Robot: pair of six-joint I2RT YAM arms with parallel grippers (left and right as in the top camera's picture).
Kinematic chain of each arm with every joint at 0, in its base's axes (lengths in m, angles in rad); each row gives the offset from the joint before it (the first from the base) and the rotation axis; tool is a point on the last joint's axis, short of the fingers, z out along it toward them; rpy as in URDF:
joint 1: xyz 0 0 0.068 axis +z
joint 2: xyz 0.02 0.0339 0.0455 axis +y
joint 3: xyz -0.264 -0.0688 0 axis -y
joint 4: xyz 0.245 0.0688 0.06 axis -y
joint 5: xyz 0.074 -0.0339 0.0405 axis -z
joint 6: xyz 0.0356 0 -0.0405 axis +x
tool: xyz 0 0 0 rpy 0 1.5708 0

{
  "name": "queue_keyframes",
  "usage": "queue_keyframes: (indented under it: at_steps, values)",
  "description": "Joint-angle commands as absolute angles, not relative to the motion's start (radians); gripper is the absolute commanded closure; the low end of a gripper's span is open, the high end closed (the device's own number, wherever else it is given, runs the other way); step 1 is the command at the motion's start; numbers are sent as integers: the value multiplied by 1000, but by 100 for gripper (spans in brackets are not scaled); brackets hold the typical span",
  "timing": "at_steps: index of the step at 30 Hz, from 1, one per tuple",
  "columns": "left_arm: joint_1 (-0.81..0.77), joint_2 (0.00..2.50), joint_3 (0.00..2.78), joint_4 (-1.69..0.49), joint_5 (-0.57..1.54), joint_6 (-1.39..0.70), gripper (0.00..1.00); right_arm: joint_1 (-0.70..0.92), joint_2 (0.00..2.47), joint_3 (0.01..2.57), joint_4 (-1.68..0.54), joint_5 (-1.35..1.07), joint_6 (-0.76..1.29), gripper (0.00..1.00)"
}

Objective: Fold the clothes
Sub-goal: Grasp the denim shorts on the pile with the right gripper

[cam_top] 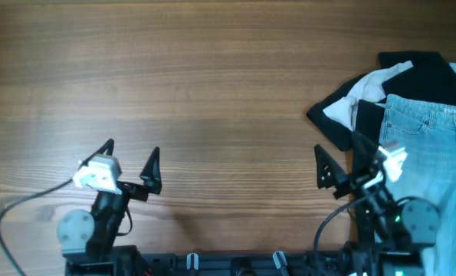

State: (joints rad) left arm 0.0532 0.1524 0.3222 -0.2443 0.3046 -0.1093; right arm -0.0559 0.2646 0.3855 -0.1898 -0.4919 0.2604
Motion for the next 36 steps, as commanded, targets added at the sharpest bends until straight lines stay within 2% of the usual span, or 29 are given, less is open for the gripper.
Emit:
queue_keyframes:
  at_steps: [1,4,8,11,13,15,18,20,22,23,24,28,31,32,35,36]
  values:
    - [47,378,538,-343,306,-138,0,-59,510,573,-260,-525,242,0]
    - [47,643,782,-527,307,-140,0,-59,782,802,-446,-529,264,0]
    - [47,967,1095,-799,325,-139,0,-59,1077,1082,-717,-501,174,0]
    - [47,1172,1283,-944,326,-140,0,-59,1253,1221,-847,-495,180,0]
    - [47,1251,1317,-969,356,-139,0,-60,1319,1223,-838,-473,172,0]
    - [47,1284,1317,-972,373,-140,0,-60,1372,1223,-826,-351,211,0]
    - [47,1298,1317,-989,412,-140,0,-87,1468,1223,-816,-5,451,0]
    - [47,1295,1317,-989,411,-139,0,-130,1549,1223,-789,92,526,1]
    - [47,1295,1317,-989,411,-139,6,-178,1627,1223,-745,136,560,5]
    - [47,1295,1317,-989,411,-139,9,-208,1668,1223,-714,136,561,10]
    - [47,1295,1317,-989,411,-139,9,-236,1701,1223,-689,136,562,13]
    - [47,1295,1317,-989,411,-139,10,-329,1812,1223,-611,140,579,14]
    - [47,1296,1317,-988,411,-139,12,-333,1881,1223,-580,131,539,18]
    - [47,1296,1317,-988,411,-139,12,-330,1895,1223,-576,132,524,22]
    - [47,1296,1317,-990,411,-139,15,-329,1925,1223,-577,150,525,44]
    - [47,1296,1317,-993,411,-139,15,-329,1922,1224,-576,150,523,71]
